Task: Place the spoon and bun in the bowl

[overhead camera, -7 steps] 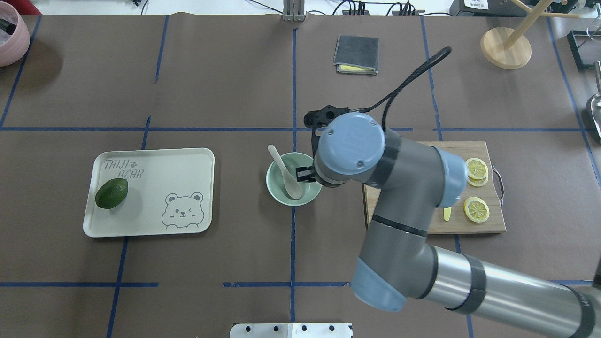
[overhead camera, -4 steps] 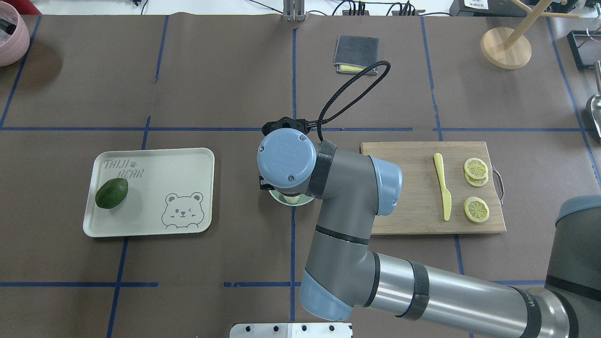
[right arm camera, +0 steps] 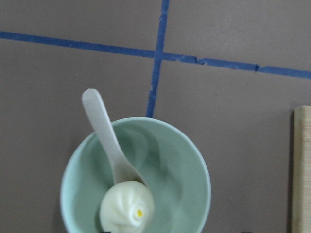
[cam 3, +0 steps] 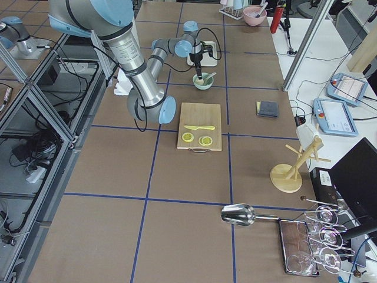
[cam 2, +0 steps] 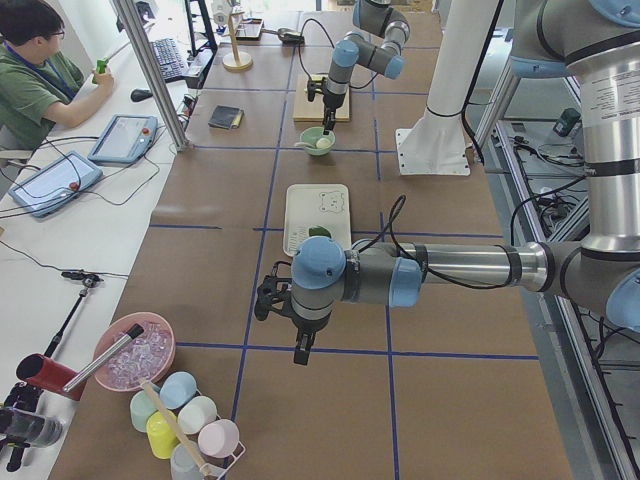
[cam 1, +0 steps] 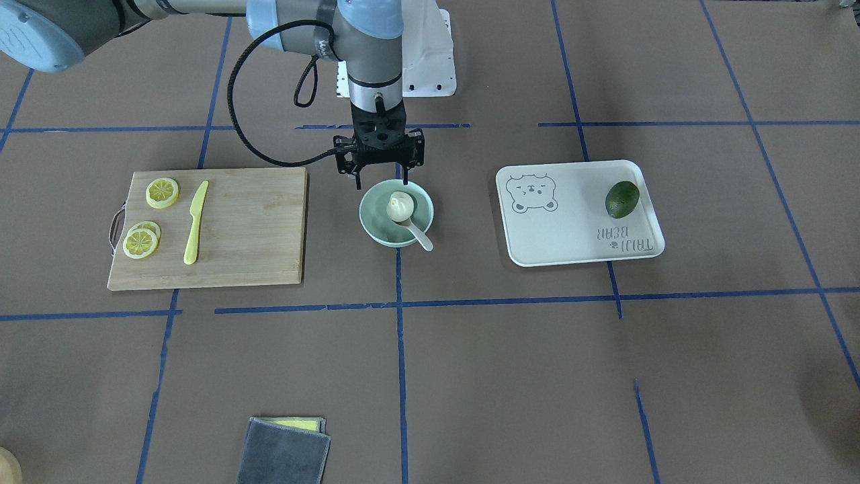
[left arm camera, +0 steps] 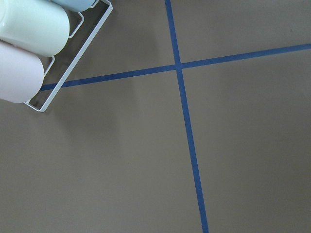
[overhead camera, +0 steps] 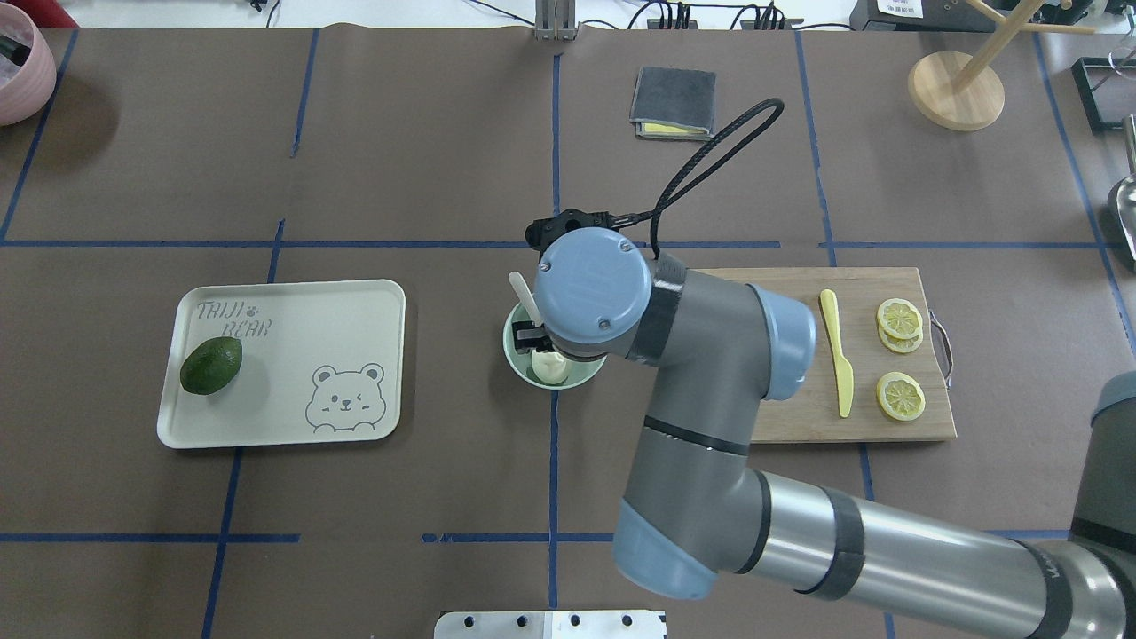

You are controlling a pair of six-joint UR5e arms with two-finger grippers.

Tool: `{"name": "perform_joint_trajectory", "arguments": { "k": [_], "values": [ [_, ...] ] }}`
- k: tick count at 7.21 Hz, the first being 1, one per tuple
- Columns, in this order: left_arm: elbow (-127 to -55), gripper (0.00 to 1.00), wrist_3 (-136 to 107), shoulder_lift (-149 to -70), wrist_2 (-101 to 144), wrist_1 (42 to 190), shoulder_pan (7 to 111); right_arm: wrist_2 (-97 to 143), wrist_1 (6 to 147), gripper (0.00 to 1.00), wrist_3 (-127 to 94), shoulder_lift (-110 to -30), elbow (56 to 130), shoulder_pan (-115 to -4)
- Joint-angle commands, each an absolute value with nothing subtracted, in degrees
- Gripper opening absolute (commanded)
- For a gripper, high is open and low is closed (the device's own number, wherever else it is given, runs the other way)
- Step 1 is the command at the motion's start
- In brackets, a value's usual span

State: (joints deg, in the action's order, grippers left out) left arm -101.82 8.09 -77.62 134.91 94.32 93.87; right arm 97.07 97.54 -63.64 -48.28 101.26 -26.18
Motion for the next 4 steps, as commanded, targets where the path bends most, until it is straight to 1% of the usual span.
{"name": "perform_joint_trajectory", "arguments": {
  "k": [1,2,4],
  "values": [
    [-101.0,1.0,8.0,-76.4,134.8,94.2,93.9,109.2,98.8,1.0,-50.7,-56.9,111.1,-37.3],
    [-101.2,1.0,8.0,-76.3,134.7,94.1,93.9,114.2,100.3,1.0,-42.3,-59.4,112.2,-43.6],
    [-102.4,1.0,5.5,-77.2,134.6,90.3,93.7,122.1,100.5,1.0,-20.4,-67.7,112.5,-56.5]
  ]
}}
